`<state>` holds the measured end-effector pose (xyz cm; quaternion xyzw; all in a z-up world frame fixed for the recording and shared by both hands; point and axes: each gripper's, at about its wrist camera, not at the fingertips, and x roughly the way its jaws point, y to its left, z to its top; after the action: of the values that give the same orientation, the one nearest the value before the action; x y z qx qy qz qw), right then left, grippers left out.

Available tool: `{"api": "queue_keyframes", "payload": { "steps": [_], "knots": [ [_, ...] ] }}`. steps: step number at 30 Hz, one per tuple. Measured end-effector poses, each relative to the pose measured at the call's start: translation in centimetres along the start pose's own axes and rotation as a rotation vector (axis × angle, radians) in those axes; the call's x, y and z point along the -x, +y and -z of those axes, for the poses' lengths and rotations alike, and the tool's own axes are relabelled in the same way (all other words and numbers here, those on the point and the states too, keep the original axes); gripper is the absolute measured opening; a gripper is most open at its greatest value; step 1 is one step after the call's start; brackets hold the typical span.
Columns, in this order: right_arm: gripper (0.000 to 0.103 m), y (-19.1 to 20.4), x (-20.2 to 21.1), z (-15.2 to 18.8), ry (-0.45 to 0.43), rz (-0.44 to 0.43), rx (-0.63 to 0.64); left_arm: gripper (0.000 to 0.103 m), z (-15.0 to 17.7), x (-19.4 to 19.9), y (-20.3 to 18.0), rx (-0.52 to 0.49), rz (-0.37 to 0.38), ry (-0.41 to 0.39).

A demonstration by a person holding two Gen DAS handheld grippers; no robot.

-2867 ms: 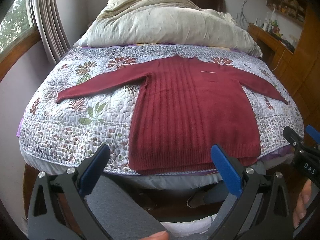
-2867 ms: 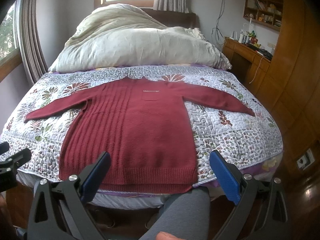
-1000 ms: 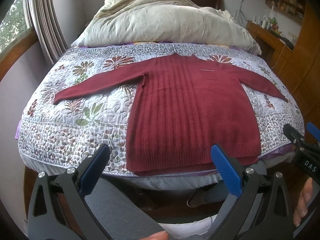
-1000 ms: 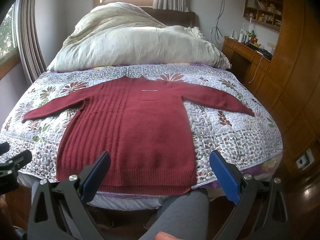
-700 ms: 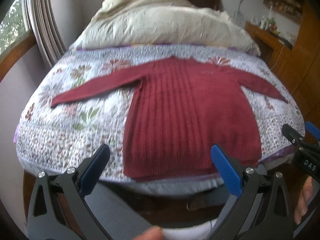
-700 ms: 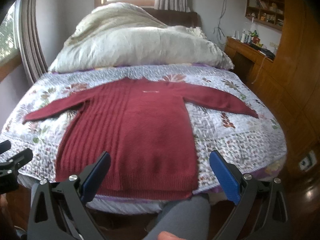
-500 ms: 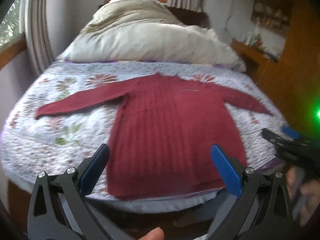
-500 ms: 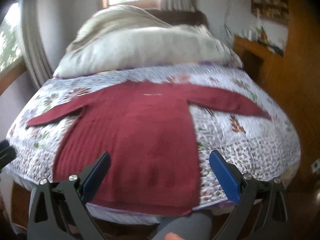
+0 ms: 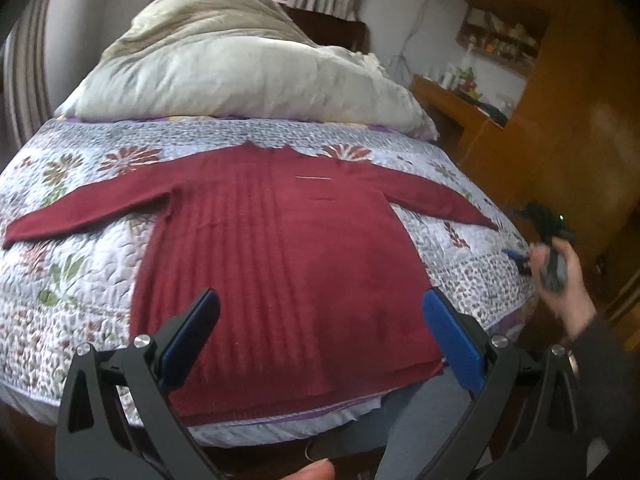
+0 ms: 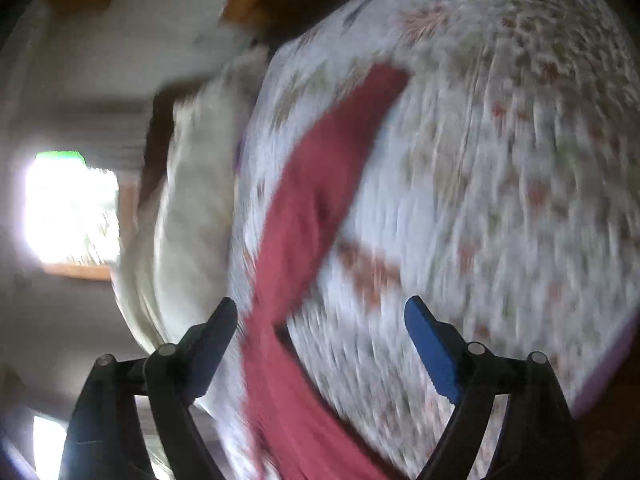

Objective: Fold small clothes
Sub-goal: 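Reach the right tool to a sleeve cuff and close on it, then carry the held sleeve across the sweater body with the right tool, release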

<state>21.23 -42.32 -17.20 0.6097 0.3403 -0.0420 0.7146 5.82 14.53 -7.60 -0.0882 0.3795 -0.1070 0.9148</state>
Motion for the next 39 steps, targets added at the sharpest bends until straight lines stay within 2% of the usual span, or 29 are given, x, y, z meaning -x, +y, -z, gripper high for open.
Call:
{"api": "queue_keyframes", "payload": {
  "steps": [2, 4, 7, 14, 20, 23, 26, 28, 33, 39],
  "knots": [
    [0.085, -1.2, -0.4, -3.1, -0.074, -0.027, -0.07, 0.1, 0.0, -0.6, -0.5, -0.023, 0.015, 0.012],
    [0.072, -2.1, -1.4, -5.4, -0.096, -0.051, -0.111, 0.1, 0.0, -1.3, -0.8, -0.025, 0.03, 0.025],
    [0.061, -3.0, -3.4, -7.7, -0.122, -0.058, -0.131, 0.1, -0.3, -2.5, -1.0, -0.006, 0.052, 0.047],
    [0.054, -3.8, -7.7, -10.0, -0.147, -0.038, -0.142, 0.1, -0.6, -6.1, -1.5, 0.003, 0.057, 0.115],
    [0.051, -4.0, -8.8, -11.3, -0.174, -0.028, -0.147, 0.1, -0.6, -7.7, -1.6, 0.027, 0.058, 0.142],
    [0.042, -3.5, -9.2, -11.6, -0.178, 0.0, -0.122, 0.1, -0.7, -8.0, -1.2, 0.045, 0.058, 0.153],
    [0.024, -2.4, -9.4, -11.9, -0.17, 0.036, -0.076, 0.1, -0.8, -8.0, -0.1, 0.086, 0.077, 0.165],
    [0.013, -1.5, -9.0, -11.9, -0.171, 0.057, -0.034, 0.1, -0.8, -8.3, 1.4, 0.149, 0.114, 0.188],
    [0.011, 3.4, -8.1, -10.5, -0.182, 0.117, 0.142, 0.1, -1.0, -9.0, 3.9, 0.251, 0.198, 0.227],
    [0.01, 12.4, -8.4, -5.8, -0.165, 0.132, 0.397, 0.1, -2.4, -9.7, 3.9, 0.248, 0.273, 0.216]
  ]
}}
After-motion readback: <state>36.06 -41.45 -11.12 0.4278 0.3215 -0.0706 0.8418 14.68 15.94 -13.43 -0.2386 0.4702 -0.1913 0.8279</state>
